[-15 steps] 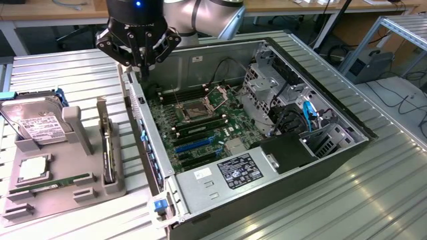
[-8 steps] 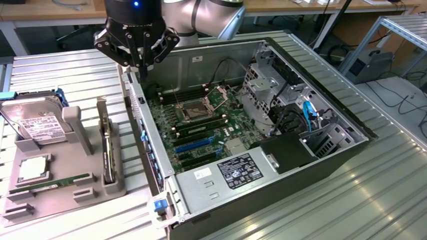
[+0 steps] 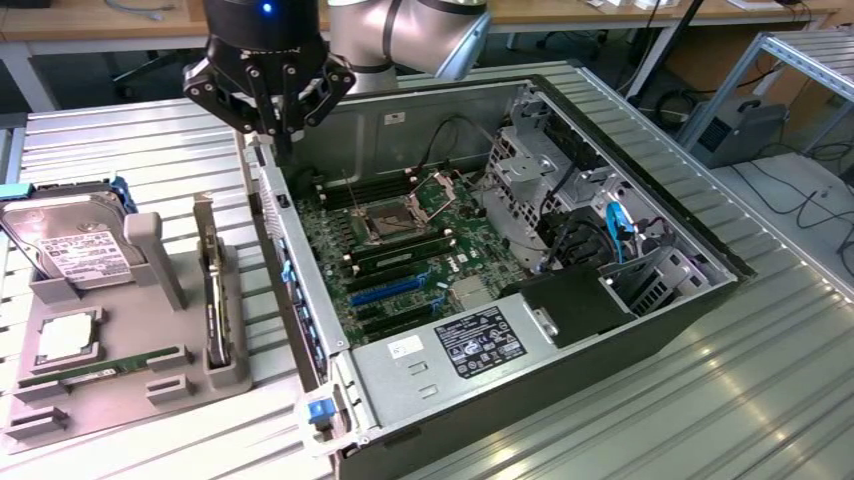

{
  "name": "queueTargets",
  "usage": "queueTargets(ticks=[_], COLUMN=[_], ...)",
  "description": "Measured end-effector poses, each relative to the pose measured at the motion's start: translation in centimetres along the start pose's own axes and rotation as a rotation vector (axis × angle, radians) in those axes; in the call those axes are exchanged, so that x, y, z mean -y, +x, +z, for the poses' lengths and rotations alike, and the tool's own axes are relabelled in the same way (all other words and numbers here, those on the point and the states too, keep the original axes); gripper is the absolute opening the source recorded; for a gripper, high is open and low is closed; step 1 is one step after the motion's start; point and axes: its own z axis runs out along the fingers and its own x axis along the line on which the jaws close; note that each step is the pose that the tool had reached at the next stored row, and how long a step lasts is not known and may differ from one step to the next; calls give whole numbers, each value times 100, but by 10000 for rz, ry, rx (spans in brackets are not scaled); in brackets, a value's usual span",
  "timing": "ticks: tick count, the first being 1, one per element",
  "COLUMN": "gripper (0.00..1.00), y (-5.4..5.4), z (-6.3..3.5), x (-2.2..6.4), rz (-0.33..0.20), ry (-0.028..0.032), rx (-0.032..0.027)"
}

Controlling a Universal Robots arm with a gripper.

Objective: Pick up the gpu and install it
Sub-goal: 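Reach for the gpu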

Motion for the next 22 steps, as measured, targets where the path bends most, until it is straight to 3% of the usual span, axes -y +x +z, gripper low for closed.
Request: queueTargets(ticks=[22], gripper=[11], y=[78], z=[-1], x=[6], rz=[0], ry=[0], rx=[0])
